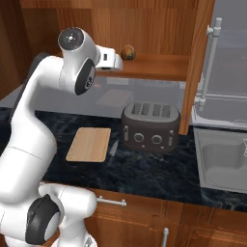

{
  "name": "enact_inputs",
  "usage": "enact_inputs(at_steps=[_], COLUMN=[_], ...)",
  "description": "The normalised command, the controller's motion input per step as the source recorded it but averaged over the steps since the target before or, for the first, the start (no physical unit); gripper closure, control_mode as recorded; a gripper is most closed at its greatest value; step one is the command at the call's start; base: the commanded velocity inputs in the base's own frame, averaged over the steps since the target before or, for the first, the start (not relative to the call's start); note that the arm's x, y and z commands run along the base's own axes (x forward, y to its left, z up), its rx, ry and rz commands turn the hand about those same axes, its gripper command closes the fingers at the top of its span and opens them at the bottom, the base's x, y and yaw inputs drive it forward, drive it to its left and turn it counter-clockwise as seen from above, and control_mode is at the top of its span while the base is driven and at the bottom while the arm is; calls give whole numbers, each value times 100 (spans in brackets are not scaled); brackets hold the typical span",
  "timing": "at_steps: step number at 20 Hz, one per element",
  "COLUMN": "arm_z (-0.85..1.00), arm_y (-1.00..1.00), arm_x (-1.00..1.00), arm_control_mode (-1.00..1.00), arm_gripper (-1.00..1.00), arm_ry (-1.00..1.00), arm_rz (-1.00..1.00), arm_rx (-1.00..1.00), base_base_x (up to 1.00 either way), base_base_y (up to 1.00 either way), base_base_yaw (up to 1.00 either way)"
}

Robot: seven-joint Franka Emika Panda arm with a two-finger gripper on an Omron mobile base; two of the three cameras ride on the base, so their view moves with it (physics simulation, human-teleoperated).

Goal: Pick the bread, place it on the cutting board, pick the jam, place it on the counter, and close the cabinet.

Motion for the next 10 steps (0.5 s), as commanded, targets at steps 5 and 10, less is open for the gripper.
enact_inputs(at_steps=[5,10], arm_z=[4,0], arm_y=[-1,-1], arm_x=[27,30], arm_control_mode=[-100,-100], arm_gripper=[-100,-100], arm_ry=[0,0], arm_rz=[-3,0], arm_rx=[0,0], base_base_x=[0,0], base_base_y=[0,0], base_base_yaw=[0,0])
